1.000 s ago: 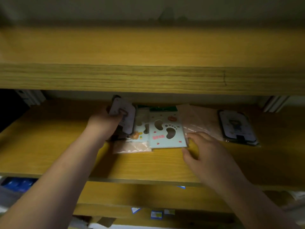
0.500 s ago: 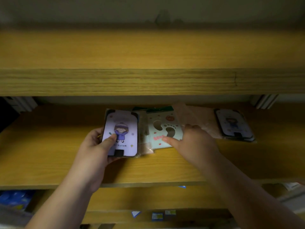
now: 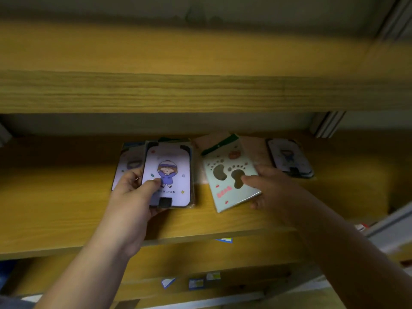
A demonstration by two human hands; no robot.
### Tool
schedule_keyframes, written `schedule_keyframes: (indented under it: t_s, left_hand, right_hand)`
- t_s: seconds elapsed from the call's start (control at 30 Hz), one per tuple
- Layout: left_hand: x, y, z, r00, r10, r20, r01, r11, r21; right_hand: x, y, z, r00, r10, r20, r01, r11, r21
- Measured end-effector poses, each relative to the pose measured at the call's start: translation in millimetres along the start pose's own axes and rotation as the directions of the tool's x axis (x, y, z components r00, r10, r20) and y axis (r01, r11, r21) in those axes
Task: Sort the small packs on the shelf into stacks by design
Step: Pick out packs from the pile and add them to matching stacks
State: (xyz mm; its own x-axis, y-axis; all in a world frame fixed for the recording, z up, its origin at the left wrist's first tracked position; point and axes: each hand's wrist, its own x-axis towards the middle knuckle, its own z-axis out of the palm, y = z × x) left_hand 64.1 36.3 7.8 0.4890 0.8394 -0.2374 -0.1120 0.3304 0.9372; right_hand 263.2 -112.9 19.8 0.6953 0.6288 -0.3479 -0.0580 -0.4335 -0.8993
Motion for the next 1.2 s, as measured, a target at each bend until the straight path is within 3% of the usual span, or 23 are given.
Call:
schedule_keyframes:
  t_s: [0.2,0.37,0.67,0.87,1.0,1.2]
  left_hand:
    - [-18.4,0.4,20.1,1.0,0.009,0.03,-0.009,1.0,-0.008]
    - [-46.7,-6.7,50.2,0.998,0.044,0.05,-0.047,0.998,0.044]
    - [-135.1,-41.9,134.2,0.997,0.046,0.064,-0.051,0.996,0.071]
    - [-207.1,-70.7,200.5,0.995,0.045,0.087,-0.049,0.998,0.048]
    - [-253.6,-93.0,250.7,0.989,0.048,0.138,-0.057,0.997,0.059]
    - [-299.8,-110.4,330.3,0.952,-0.024,0.306,-0.001,0.997,0.083]
  right_hand:
    - [-29.2,21.8,-31.8,0.997,-0.071,0.02,0.061,0.947,0.316]
    - [-50.8,38.6,-71.4,0.992,-0.022,-0.126,0.074,0.906,0.418]
    - [-114.7,77.2,-161.3,0.983,-0.079,-0.164,0.136,0.917,0.375]
    - [-174.8,116.8,-241.7,0.983,-0.181,0.015,0.162,0.911,0.38]
    - [-207.1,139.0,-296.5,0.971,-0.218,0.096,0.152,0.879,0.452]
    - [-235.7,166.8,-381.6,0.964,-0.264,0.019,0.21,0.808,0.551]
